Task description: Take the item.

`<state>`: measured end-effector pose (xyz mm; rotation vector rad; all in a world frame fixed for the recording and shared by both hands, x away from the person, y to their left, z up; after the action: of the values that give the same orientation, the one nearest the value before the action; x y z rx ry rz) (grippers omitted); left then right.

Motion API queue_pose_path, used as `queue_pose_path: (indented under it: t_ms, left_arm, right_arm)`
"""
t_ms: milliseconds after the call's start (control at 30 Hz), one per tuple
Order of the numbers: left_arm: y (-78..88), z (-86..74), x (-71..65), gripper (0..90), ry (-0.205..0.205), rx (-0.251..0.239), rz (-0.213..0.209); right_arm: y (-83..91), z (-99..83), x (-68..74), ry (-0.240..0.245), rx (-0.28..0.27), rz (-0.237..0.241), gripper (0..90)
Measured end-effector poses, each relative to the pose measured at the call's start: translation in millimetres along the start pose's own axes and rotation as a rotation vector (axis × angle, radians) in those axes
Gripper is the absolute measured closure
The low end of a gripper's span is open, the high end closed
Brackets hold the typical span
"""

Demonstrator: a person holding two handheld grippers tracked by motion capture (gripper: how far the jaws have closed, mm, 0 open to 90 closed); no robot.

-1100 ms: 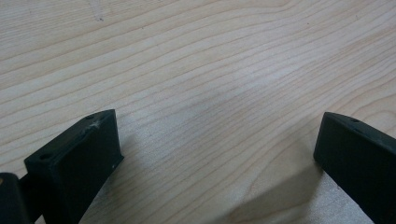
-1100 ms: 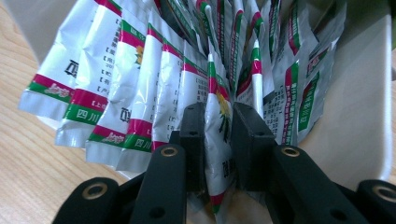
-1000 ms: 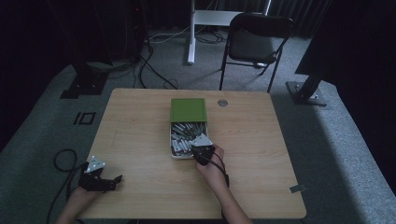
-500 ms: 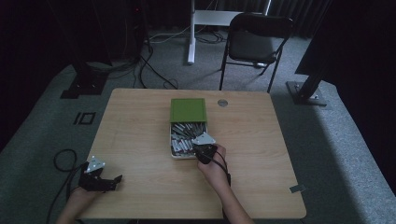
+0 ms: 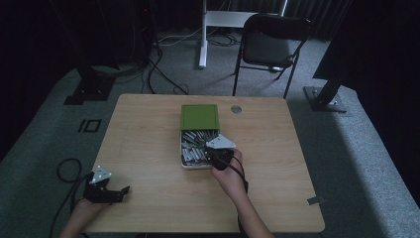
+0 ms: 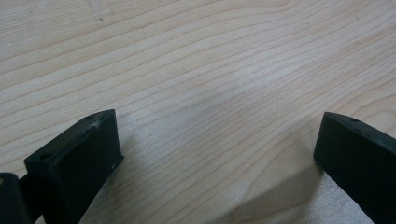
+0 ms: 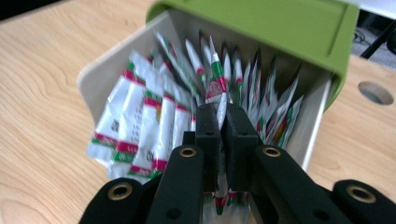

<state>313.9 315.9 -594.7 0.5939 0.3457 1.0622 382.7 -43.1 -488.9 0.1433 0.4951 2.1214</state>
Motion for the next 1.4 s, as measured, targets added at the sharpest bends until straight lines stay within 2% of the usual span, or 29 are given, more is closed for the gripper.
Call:
queue_pose_path:
  t_ms: [67, 200, 300, 467, 700, 867, 1000, 1067, 1300, 1400]
  left_arm:
    - [0.0, 0.0, 0.0, 1.4, 0.0, 0.0, 0.0]
    - [0.0, 0.0, 0.0, 1.4, 0.0, 0.0, 0.0]
    - [0.0, 0.0, 0.1, 1.4, -0.001, 0.0, 0.0]
    - [0.0, 0.0, 0.0, 1.4, 0.0, 0.0, 0.0]
    - [0.0, 0.0, 0.0, 1.4, 0.0, 0.0, 0.0]
    - [0.1, 0.0, 0.1, 1.4, -0.001, 0.001, 0.0]
    - [0.0, 0.0, 0.0, 1.4, -0.001, 0.001, 0.0]
    - [0.0, 0.0, 0.0, 1.4, 0.0, 0.0, 0.0]
    - [0.1, -0.1, -0.1, 1.4, 0.001, 0.001, 0.0]
    - [0.1, -0.1, -0.1, 1.4, 0.0, 0.001, 0.0]
  right_arm:
    - [1.8, 2.8, 0.5, 0.0, -0.005, 0.005, 86.1]
    - [9.9, 18.1, -0.3, -0.028, -0.05, 0.027, 86.1]
    - [14.4, 27.5, -5.6, -0.023, -0.077, 0.013, 86.1]
    - [22.6, 39.0, -22.2, -0.053, -0.123, -0.021, 86.1]
    - [32.9, 42.3, -51.2, -0.092, -0.149, -0.079, 86.1]
    - [36.1, 34.7, -73.1, -0.122, -0.143, -0.122, 86.1]
    - [35.4, 23.7, -85.1, -0.146, -0.131, -0.135, 86.1]
    - [33.5, 16.0, -88.8, -0.166, -0.131, -0.139, 86.1]
    - [19.5, -15.0, -94.5, -0.205, -0.08, -0.142, 86.1]
    - [12.2, -27.8, -93.8, -0.241, -0.065, -0.134, 86.1]
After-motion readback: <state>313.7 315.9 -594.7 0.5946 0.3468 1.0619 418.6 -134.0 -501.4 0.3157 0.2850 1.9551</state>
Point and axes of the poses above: each handheld gripper's, and its own axes: y roughly backward along the jaws, z roughly out of its top, x roughly to its left, the point moved 6 cm from there along -y, roughly forward along the jaws, and after that the axes turned 9 degrees about -x, right-handed, at the moved point
